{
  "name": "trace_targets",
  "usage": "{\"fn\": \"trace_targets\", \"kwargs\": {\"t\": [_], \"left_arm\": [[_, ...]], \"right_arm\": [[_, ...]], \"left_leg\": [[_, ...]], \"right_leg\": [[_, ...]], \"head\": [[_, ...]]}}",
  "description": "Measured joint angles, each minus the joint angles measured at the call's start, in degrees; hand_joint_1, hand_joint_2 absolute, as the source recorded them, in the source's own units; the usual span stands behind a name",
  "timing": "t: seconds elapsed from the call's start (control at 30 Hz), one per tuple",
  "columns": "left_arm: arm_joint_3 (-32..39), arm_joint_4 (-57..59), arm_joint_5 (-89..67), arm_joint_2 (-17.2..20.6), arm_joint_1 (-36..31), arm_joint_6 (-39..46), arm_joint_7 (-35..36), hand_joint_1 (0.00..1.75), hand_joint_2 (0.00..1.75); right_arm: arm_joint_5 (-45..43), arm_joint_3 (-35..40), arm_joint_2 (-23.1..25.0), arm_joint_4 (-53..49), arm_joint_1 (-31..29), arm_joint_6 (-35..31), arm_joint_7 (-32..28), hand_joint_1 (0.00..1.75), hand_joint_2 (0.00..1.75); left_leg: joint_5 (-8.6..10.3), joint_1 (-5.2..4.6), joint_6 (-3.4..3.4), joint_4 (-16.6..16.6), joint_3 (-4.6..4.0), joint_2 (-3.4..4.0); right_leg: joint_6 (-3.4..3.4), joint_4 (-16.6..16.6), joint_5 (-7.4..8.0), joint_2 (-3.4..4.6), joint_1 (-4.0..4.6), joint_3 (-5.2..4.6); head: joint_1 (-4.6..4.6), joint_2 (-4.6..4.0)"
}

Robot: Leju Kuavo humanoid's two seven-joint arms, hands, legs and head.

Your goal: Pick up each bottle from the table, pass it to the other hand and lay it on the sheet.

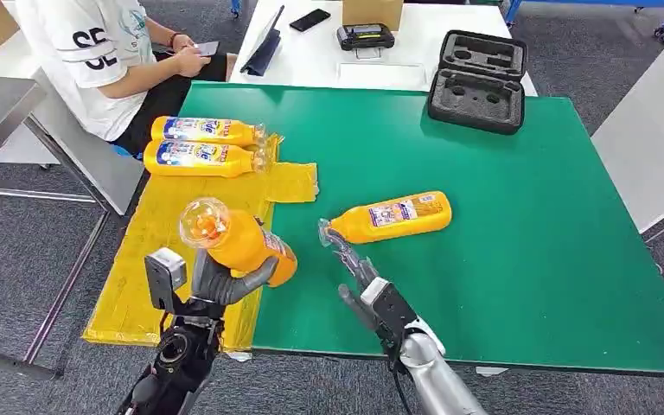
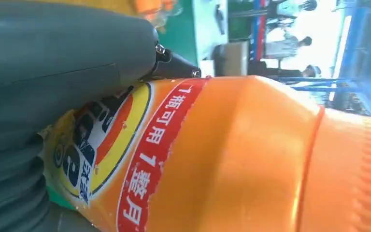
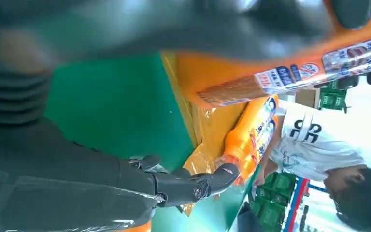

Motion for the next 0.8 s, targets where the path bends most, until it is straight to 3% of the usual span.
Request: {"fn": "trace_targets", "kwargs": {"t": [0.17, 0.47, 0.5, 0.67, 0.8], "left_arm": [[1.73, -2.97, -10.05, 4.86, -4.93, 5.81, 2.65, 1.75, 1.75], [5.64, -4.0, -20.54, 14.22, -16.37, 0.7, 10.2, 1.75, 1.75], [5.53, -3.45, -23.14, 15.55, -18.0, -0.74, 11.29, 1.75, 1.75], [2.0, 2.81, -38.05, 19.19, -24.06, -6.73, 15.73, 1.75, 1.75], [-3.44, 7.92, -45.18, 20.11, -24.47, -9.89, 17.07, 1.75, 1.75]], "right_arm": [[-2.97, -1.05, -0.92, -3.91, 1.0, 3.02, 0.66, 0.0, 0.0], [-5.5, -4.72, -1.64, -8.21, 2.24, 3.67, 1.16, 0.0, 0.0], [-5.59, -5.42, -1.64, -9.06, 2.89, 3.52, 1.2, 0.0, 1.75], [-5.31, -8.69, -1.57, -13.5, 5.36, 3.74, 1.99, 0.0, 1.75], [-5.22, -10.51, -1.51, -15.72, 5.96, 3.91, 2.36, 0.0, 1.75]], "left_leg": [[0.06, 0.01, -0.05, 0.0, 0.0, 0.0], [0.17, 0.11, -0.15, 0.0, 0.01, 0.0], [0.17, 0.1, -0.15, 0.0, 0.02, 0.0], [0.16, 0.1, -0.15, 0.0, 0.01, 0.0], [0.16, 0.07, -0.15, 0.0, 0.01, 0.02]], "right_leg": [[-0.01, 0.01, 0.02, 0.0, 0.05, 0.0], [-0.03, 0.04, 0.04, -0.02, 0.1, 0.0], [-0.03, 0.04, 0.04, 0.0, 0.09, 0.0], [-0.03, 0.03, 0.04, -0.02, 0.08, 0.0], [-0.03, 0.03, 0.04, 0.01, 0.05, 0.0]], "head": [[0.0, 0.0], [0.0, 0.0], [0.0, 0.0], [0.02, 0.0], [0.04, 0.0]]}}
